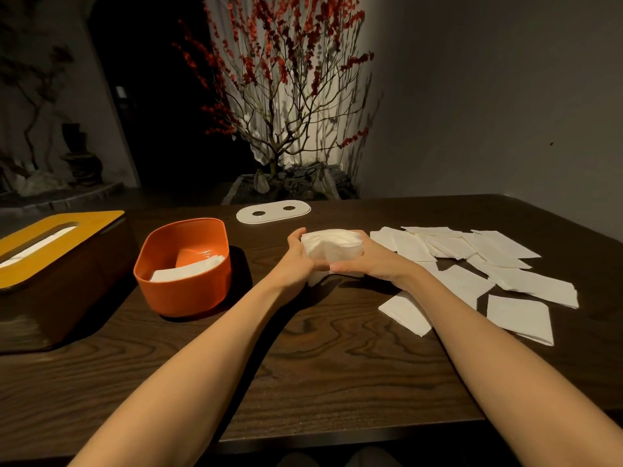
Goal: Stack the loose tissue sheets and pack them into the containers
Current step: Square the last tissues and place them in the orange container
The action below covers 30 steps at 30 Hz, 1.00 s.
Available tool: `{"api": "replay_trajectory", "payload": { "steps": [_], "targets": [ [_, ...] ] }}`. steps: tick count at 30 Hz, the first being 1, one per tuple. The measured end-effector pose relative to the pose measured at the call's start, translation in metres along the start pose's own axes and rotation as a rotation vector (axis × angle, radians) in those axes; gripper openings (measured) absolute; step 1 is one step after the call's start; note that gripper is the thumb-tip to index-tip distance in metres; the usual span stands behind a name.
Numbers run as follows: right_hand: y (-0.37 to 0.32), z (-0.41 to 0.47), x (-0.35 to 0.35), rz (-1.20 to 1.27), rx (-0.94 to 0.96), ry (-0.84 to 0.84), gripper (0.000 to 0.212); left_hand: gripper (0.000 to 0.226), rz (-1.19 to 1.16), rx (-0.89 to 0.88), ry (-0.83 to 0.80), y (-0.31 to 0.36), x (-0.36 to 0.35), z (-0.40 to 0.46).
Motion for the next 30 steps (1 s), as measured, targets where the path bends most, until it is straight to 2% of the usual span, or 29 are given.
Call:
{"api": "replay_trajectory", "payload": {
  "steps": [4, 7, 9, 12, 15, 20, 23, 26, 28, 30],
  "targets": [
    [0.002, -0.003, 0.008, 0.027, 0.025, 0.046, 0.064, 0.095, 0.117, -0.181, 0.058, 0.012, 0.010, -0.010],
    [0.005, -0.005, 0.009, 0.052, -0.003, 0.044, 0.059, 0.081, 0.359, -0.523, 0.168, 0.027, 0.008, -0.029],
    [0.005, -0.004, 0.008, 0.043, 0.006, 0.032, 0.062, 0.072, 0.633, -0.704, 0.266, 0.033, 0.001, -0.038],
    [0.005, -0.003, 0.008, 0.004, 0.009, 0.008, 0.066, 0.074, 1.048, -0.807, 0.448, 0.039, -0.011, -0.048],
    [0.005, -0.003, 0.006, -0.012, -0.004, -0.029, 0.066, 0.069, 1.223, -0.871, 0.469, 0.039, -0.022, -0.052],
    [0.007, -0.003, 0.005, -0.024, -0.022, -0.037, 0.070, 0.067, 1.317, -0.840, 0.457, 0.040, -0.029, -0.053],
    [0.005, -0.005, 0.009, 0.005, -0.020, 0.003, 0.060, 0.070, 1.369, -0.844, 0.476, 0.038, -0.026, -0.047],
    [0.003, -0.006, 0.009, -0.019, 0.011, 0.027, 0.055, 0.084, 1.412, -0.878, 0.481, 0.035, -0.023, -0.045],
    [-0.001, -0.006, 0.008, 0.003, 0.045, 0.044, 0.045, 0.092, 1.258, -0.843, 0.464, 0.036, -0.019, -0.043],
    [-0.003, -0.006, 0.007, 0.031, 0.063, 0.060, 0.042, 0.099, 0.898, -0.727, 0.408, 0.035, -0.007, -0.039]
  ]
}}
Point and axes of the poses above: each hand's wrist, its own z-axis towards the middle knuckle, its own x-axis out of the back of the hand, y = z × x, the point moved 6 cm from there along z, towards the middle knuckle, and after that the axes turned 15 degrees about x, right-handed, at the moved point
